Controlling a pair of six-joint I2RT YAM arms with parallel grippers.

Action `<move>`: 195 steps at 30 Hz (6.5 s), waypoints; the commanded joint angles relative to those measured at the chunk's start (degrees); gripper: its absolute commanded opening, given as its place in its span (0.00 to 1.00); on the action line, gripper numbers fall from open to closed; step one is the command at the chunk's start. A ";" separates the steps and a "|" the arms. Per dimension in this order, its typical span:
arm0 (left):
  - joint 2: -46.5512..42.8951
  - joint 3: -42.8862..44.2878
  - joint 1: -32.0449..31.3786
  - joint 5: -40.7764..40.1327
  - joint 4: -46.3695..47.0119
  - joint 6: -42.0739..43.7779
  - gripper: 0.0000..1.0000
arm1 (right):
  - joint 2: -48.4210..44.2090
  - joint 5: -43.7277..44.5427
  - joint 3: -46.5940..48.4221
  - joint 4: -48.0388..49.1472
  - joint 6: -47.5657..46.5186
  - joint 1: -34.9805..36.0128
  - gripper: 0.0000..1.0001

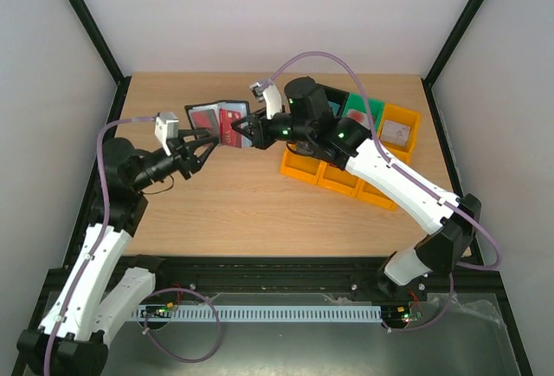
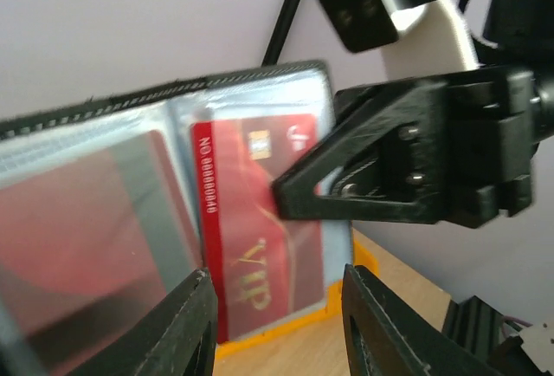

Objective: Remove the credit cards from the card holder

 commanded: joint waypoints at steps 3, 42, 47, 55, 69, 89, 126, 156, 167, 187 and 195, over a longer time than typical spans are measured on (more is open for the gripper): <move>2.00 0.29 0.05 4.17 2.76 -5.10 0.42 | -3.76 -13.86 -2.78 9.03 -3.07 0.15 0.02; 1.44 -0.43 1.81 18.96 18.83 -17.30 0.02 | -9.01 -35.74 -14.42 27.29 7.10 -5.31 0.09; 1.16 -0.26 1.85 17.35 16.14 -17.32 0.05 | -8.59 -36.79 -13.62 27.76 6.99 -5.40 0.02; 2.40 -1.35 2.60 12.49 19.49 -24.29 0.12 | -7.78 -40.84 -11.72 25.41 5.36 -5.45 0.02; 4.10 0.22 -0.37 12.40 13.59 -15.86 0.09 | -5.86 -42.42 -9.29 26.38 5.99 -5.32 0.02; 1.19 0.16 1.26 11.29 14.81 -15.14 0.02 | -8.16 -39.33 -10.47 19.55 1.52 -8.42 0.02; -4.87 6.82 6.63 -4.87 14.03 -16.14 0.02 | 27.40 -23.96 -15.28 1.36 -8.39 1.57 0.23; -2.28 11.72 6.87 6.84 24.95 -22.10 0.02 | -5.40 -15.11 -16.74 65.05 30.15 3.11 0.85; -2.63 9.96 6.67 6.14 24.24 -21.72 0.02 | 0.12 -21.07 -10.60 64.42 28.79 5.07 0.43; 3.03 11.02 6.72 23.48 -2.56 4.66 0.86 | -7.53 -8.53 12.35 -34.18 -27.64 0.65 0.02; 9.63 14.47 -2.01 24.24 -16.33 17.32 0.77 | -5.36 -10.43 13.87 -41.32 -30.29 0.59 0.02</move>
